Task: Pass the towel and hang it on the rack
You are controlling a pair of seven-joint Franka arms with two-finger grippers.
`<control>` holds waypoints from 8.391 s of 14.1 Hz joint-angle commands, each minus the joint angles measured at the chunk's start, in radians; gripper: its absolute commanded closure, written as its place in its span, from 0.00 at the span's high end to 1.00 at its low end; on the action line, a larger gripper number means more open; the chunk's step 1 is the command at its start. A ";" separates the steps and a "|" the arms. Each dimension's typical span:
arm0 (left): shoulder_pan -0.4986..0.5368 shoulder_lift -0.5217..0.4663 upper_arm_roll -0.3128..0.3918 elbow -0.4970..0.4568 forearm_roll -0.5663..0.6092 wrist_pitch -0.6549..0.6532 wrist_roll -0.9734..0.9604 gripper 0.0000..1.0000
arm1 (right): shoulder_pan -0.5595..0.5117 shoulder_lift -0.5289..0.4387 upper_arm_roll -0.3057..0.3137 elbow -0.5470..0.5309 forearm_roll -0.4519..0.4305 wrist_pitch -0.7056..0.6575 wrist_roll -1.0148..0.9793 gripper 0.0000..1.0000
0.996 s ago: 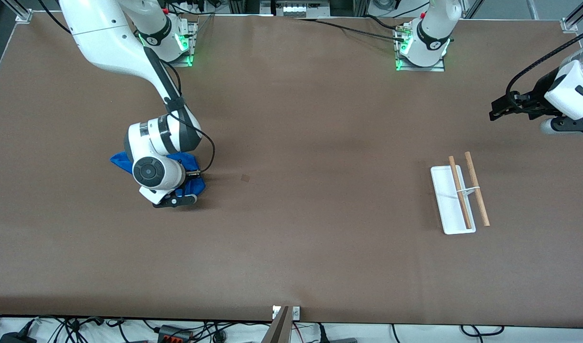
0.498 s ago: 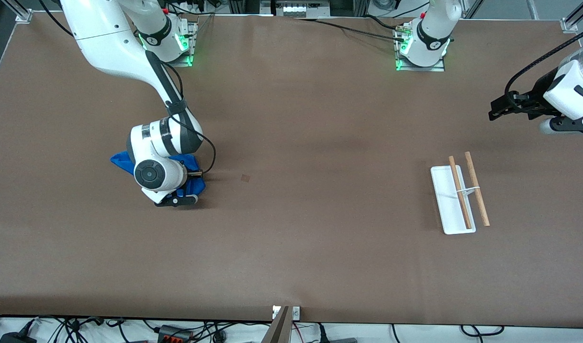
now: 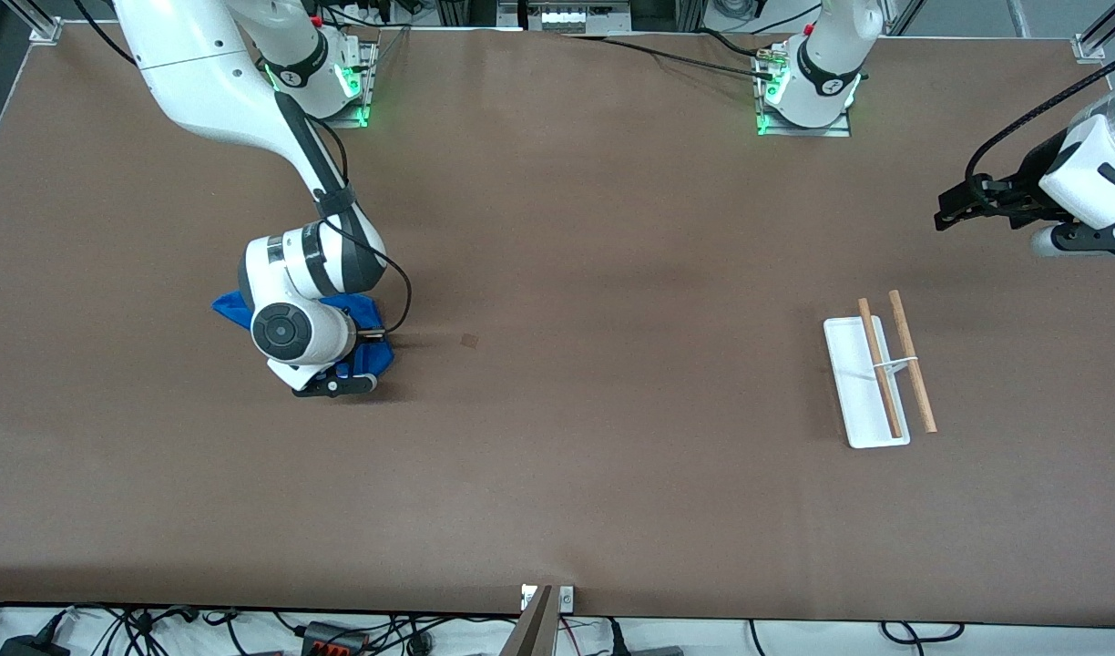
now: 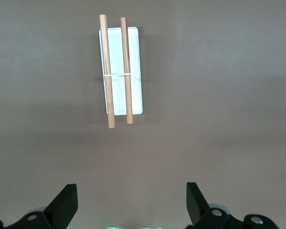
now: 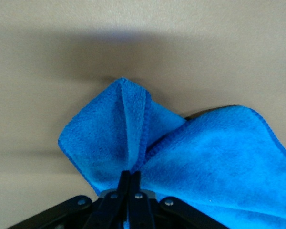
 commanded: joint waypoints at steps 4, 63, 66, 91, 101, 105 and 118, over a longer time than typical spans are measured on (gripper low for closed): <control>-0.002 0.014 -0.002 0.032 0.016 -0.022 -0.005 1.00 | 0.051 -0.163 0.002 0.077 0.013 -0.127 0.005 0.00; -0.189 0.530 -0.139 -0.255 -1.502 0.584 2.433 0.52 | 0.485 -0.139 0.094 0.479 0.067 0.383 0.341 0.00; -0.187 0.559 -0.139 -0.242 -1.509 0.587 2.440 0.12 | 0.485 -0.139 0.094 0.479 0.067 0.383 0.340 0.00; -0.020 0.271 -0.022 -0.223 -0.448 0.469 1.605 0.00 | 0.435 -0.186 -0.195 0.427 0.064 -0.129 0.322 1.00; 0.136 0.362 -0.024 -0.096 -0.243 0.278 1.134 0.01 | 0.096 -0.217 -0.242 0.435 0.069 -0.381 0.119 1.00; 0.198 0.416 -0.024 -0.023 -0.173 0.271 1.148 0.00 | 0.047 -0.249 -0.242 0.433 0.067 -0.387 0.101 1.00; 0.278 0.565 -0.027 0.031 -0.108 0.404 1.222 0.03 | -0.317 -0.375 -0.056 0.424 0.040 -0.445 -0.220 1.00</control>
